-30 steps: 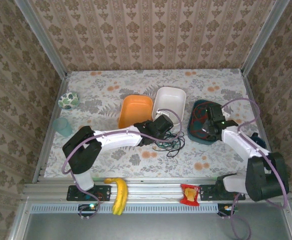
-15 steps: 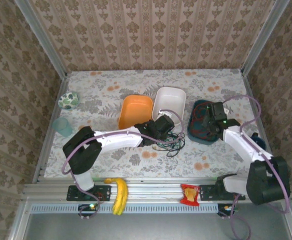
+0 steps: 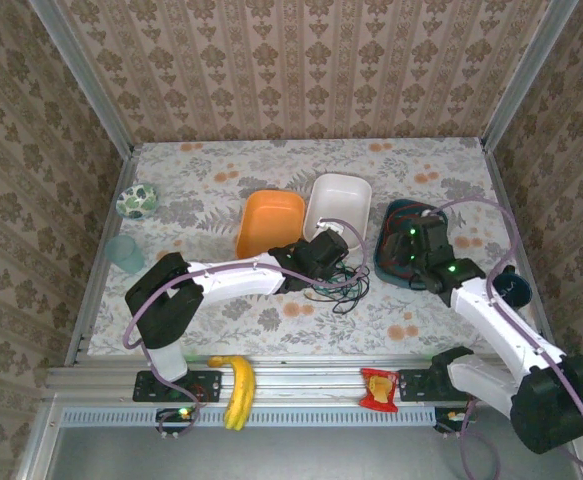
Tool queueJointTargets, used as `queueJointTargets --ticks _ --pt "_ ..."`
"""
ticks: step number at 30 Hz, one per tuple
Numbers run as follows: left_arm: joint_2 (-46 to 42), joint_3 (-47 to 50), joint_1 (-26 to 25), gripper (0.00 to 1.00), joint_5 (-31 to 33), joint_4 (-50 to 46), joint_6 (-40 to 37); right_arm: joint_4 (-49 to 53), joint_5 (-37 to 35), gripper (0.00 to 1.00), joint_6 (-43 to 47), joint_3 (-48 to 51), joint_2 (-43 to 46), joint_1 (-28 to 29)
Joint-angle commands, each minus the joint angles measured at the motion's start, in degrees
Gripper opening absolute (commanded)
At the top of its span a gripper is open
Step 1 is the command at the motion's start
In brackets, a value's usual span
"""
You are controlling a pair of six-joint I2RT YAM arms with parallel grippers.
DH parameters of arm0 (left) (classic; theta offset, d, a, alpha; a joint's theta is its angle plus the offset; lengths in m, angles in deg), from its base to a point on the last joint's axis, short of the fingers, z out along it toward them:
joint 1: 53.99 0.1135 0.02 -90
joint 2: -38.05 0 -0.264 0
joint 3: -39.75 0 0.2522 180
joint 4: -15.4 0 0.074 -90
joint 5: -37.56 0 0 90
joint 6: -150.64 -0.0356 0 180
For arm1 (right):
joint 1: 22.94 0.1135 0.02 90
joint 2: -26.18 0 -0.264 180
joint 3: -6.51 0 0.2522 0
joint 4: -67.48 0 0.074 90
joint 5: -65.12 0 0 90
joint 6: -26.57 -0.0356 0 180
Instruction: Untangle the cables
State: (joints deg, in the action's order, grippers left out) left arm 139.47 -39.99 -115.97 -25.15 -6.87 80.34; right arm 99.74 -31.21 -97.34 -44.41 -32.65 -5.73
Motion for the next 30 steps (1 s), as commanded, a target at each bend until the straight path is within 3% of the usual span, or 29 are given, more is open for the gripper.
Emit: queueJointTargets --ticks 1,6,12,19,25,30 --pt "-1.01 0.55 -0.48 0.00 1.41 0.58 -1.07 -2.85 9.64 0.51 4.70 2.54 0.12 5.36" --pt "-0.62 0.10 -0.54 0.00 1.27 0.16 -1.07 -3.02 16.12 0.48 6.95 3.15 -5.07 12.06" --pt "-0.70 0.28 -0.51 0.00 1.37 -0.01 -1.07 -2.49 16.65 0.39 8.68 1.31 -10.46 13.90" --pt "-0.58 0.21 -0.47 0.00 1.32 0.34 -1.34 -2.61 17.82 0.01 9.06 0.45 -11.16 13.90" --pt "0.26 -0.44 -0.45 0.00 0.89 -0.30 -1.42 -0.75 16.55 0.00 9.41 -4.25 -3.60 11.81" --pt "0.96 -1.15 -0.43 0.00 0.22 -0.71 -1.51 2.81 16.58 0.00 10.21 -14.13 2.45 5.55"
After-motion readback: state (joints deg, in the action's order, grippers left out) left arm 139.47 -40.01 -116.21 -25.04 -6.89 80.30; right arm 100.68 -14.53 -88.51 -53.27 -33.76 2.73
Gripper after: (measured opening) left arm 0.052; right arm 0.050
